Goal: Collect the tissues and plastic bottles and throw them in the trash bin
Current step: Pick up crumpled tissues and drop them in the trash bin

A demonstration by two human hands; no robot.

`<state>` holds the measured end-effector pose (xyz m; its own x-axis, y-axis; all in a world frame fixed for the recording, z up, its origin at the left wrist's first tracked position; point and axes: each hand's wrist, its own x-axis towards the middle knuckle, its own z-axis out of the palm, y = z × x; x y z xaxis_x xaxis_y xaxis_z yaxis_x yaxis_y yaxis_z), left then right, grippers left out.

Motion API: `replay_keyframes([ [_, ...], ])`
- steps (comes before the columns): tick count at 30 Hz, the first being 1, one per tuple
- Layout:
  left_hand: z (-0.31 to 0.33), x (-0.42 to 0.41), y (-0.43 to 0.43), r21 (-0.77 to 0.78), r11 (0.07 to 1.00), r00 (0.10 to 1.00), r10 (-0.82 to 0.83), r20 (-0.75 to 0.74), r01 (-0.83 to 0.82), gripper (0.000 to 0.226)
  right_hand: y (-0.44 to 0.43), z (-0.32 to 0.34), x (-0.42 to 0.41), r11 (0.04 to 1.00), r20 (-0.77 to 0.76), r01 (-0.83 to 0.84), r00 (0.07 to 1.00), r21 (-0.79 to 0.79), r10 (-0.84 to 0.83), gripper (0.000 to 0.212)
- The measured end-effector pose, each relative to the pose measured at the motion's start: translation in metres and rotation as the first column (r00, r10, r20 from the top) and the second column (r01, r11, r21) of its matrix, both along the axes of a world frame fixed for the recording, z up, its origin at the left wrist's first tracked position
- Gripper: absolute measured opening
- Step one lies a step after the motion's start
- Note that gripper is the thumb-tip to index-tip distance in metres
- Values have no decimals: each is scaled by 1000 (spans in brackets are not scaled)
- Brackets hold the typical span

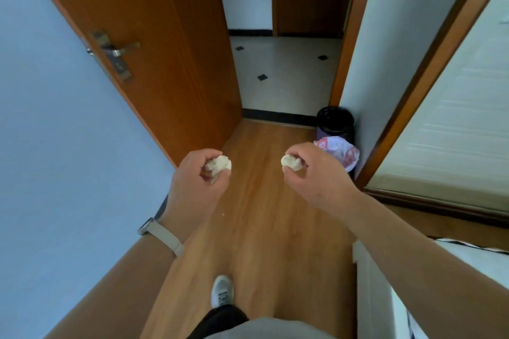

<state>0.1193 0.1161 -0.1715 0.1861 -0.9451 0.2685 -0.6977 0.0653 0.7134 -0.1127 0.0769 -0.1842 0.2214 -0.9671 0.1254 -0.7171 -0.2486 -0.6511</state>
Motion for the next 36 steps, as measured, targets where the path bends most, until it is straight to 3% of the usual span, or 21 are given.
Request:
replay_keyframes([
  [10,-21,9,-127,86,974,977,-212,-3,211,30,-90,-14,-15,977,-82,214,974,21,-211,30],
  [14,-28,31,-200,93,960,964,-261,-52,265,30,-150,-19,2,955,-169,296,941,-15,-294,23],
  [25,-33,84,-386,104,915,917,-377,-126,390,30,-296,-4,75,922,-182,387,907,11,-379,24],
  [31,-31,89,-436,80,887,884,-439,-158,455,28,-331,-9,87,906,-240,418,889,74,-391,26],
  [36,-41,95,-478,91,906,904,-397,-160,414,28,-377,-11,82,893,-196,443,885,76,-423,25],
])
